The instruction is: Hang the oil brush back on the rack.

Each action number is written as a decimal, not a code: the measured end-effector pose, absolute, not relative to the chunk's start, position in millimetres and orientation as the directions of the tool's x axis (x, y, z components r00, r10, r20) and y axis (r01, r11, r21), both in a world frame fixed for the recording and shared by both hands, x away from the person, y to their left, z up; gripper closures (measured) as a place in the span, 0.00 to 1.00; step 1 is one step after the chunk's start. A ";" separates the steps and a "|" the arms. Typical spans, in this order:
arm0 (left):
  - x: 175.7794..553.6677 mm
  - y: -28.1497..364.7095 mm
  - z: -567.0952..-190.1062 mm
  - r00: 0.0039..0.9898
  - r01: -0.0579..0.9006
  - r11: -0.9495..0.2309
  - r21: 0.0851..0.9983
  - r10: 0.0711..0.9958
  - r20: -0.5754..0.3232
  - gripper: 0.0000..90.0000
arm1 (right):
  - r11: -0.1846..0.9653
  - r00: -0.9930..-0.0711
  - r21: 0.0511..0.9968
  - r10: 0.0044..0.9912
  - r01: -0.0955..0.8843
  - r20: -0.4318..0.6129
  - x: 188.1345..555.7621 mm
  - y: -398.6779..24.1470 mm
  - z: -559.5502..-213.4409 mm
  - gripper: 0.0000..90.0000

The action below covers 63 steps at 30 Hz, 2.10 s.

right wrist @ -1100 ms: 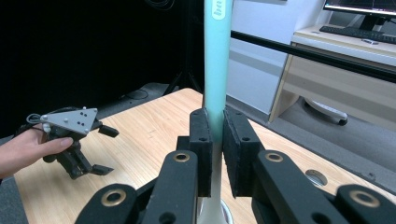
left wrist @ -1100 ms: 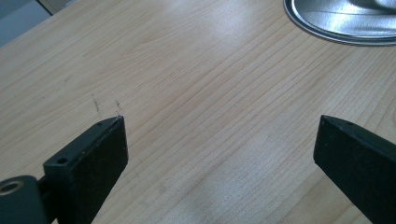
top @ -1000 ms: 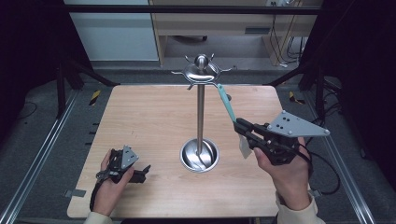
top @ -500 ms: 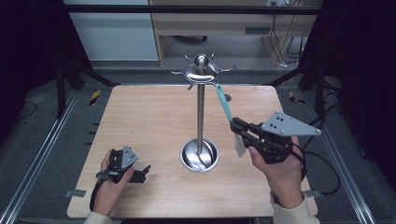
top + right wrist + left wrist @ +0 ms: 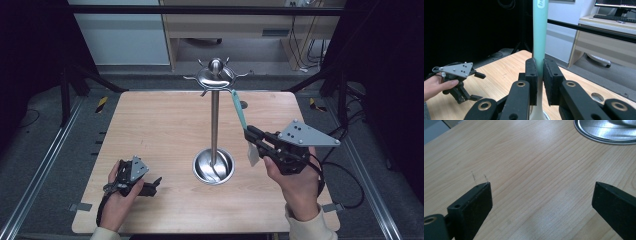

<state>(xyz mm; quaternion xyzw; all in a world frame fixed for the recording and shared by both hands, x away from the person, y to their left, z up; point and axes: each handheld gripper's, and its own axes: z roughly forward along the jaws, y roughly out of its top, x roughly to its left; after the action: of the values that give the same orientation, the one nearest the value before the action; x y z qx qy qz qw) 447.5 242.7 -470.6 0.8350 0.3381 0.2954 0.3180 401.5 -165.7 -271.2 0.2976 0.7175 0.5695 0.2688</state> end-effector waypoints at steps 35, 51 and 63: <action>447.6 244.1 -469.9 0.586 0.375 -0.559 0.740 0.761 0.278 0.03 | 0.183 -0.693 0.972 0.720 0.146 -0.031 425.6 -149.8 -282.5 0.88; 447.1 244.2 -468.3 0.579 0.366 -0.558 0.745 0.763 0.287 0.03 | 0.200 -0.592 0.964 0.804 0.177 -0.058 431.2 -174.7 -281.8 0.37; 447.0 245.0 -467.3 0.578 0.364 -0.559 0.745 0.763 0.290 0.03 | 0.225 -0.494 0.955 0.863 0.192 -0.104 438.5 -185.2 -284.2 0.16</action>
<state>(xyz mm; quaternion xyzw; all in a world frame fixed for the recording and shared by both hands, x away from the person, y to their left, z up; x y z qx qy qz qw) 447.0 245.0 -467.3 0.8273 0.3406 0.3084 0.3232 438.5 -185.2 -284.2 0.3732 0.7065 0.4980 0.3369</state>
